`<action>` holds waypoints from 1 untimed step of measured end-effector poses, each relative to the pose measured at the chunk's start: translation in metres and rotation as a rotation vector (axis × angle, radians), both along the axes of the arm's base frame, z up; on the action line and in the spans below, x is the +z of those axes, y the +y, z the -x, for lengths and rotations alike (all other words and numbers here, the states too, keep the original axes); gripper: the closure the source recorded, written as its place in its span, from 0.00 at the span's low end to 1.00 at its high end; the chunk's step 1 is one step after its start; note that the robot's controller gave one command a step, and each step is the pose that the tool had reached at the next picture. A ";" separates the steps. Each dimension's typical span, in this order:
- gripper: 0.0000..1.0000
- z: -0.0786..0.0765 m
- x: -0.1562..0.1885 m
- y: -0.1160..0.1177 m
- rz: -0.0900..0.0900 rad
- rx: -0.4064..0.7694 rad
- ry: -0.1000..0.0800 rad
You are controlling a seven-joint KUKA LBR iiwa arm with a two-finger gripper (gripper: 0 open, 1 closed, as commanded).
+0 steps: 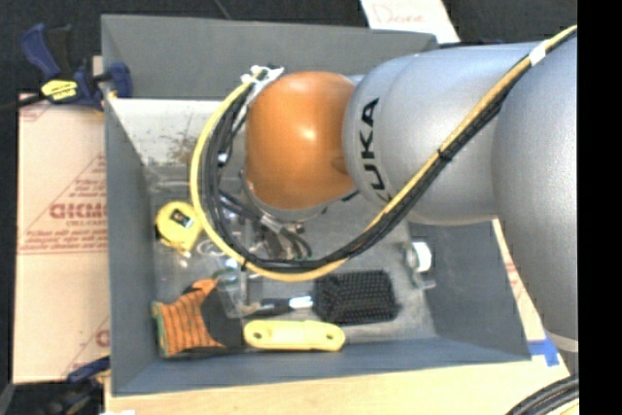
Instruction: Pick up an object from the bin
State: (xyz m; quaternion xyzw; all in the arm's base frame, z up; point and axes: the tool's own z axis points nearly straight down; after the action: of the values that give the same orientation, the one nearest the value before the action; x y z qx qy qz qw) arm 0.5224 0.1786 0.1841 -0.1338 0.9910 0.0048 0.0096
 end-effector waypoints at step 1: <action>0.00 0.012 -0.015 -0.004 -0.005 0.043 -0.008</action>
Offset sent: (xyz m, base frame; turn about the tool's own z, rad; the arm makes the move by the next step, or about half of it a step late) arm 0.0161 -0.0096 0.0343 -0.0452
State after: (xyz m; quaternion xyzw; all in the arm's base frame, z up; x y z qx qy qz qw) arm 0.5100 0.1749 0.1688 -0.1550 0.9878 0.0068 0.0137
